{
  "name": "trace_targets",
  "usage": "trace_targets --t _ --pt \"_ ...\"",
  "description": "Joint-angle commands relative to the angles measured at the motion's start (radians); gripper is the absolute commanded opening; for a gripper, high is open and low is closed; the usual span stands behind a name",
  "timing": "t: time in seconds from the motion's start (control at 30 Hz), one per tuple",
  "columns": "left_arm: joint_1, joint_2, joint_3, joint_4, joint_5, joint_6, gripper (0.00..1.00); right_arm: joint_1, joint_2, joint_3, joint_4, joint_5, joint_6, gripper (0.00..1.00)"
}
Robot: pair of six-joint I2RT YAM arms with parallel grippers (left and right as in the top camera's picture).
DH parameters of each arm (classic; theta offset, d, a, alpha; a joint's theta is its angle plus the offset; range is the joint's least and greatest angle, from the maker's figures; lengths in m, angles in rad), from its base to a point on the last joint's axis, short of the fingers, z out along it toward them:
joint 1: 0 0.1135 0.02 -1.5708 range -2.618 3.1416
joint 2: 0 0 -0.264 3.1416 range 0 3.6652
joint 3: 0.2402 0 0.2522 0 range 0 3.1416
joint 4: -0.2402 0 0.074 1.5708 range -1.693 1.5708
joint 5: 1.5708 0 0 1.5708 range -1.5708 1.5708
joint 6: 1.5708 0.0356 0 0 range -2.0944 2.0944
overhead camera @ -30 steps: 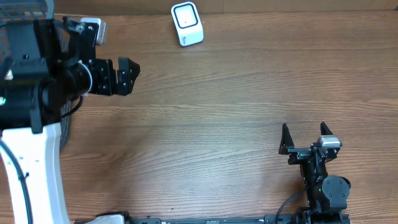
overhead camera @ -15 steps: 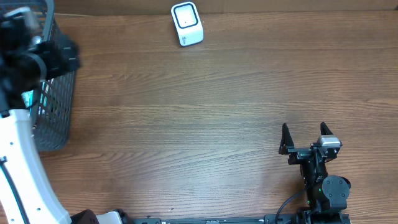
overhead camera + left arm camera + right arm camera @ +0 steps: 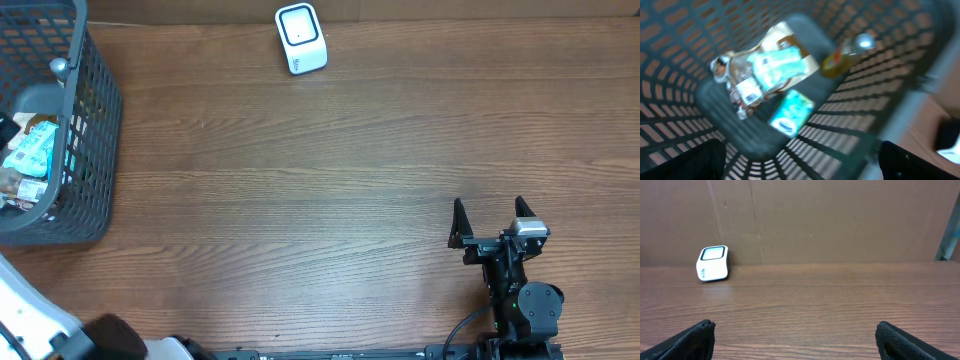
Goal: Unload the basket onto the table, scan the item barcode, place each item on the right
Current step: 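Reach into the basket and grasp the green-capped bottle with left gripper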
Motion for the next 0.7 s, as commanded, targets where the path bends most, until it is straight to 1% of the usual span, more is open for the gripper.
trace_targets --t 0.0,0.13,0.2,0.3,0.5,0.57,0.67 --pt "0.028 0.083 0.013 -0.020 -0.032 -0.016 0.99 -0.002 -0.007 -0.011 0.006 -0.008 -0.005 1.00" --pt "0.037 0.145 0.013 -0.035 -0.058 -0.014 1.00 -0.002 -0.007 -0.011 0.006 -0.008 -0.005 1.00" --pt "0.039 0.160 0.013 -0.054 -0.058 0.050 1.00 -0.002 -0.007 -0.011 0.006 -0.008 -0.005 1.00" --pt "0.039 0.174 0.013 -0.054 -0.056 0.179 0.99 -0.002 -0.007 -0.011 0.006 -0.008 -0.005 1.00" --pt "0.038 0.228 0.012 -0.031 -0.045 0.224 1.00 -0.002 -0.007 -0.011 0.006 -0.008 -0.005 1.00" --pt "0.038 0.259 0.012 -0.032 -0.003 0.245 1.00 -0.002 -0.007 -0.011 0.006 -0.008 -0.005 1.00" --pt "0.038 0.313 0.012 -0.033 0.149 0.313 1.00 -0.002 -0.007 -0.011 0.006 -0.008 -0.005 1.00"
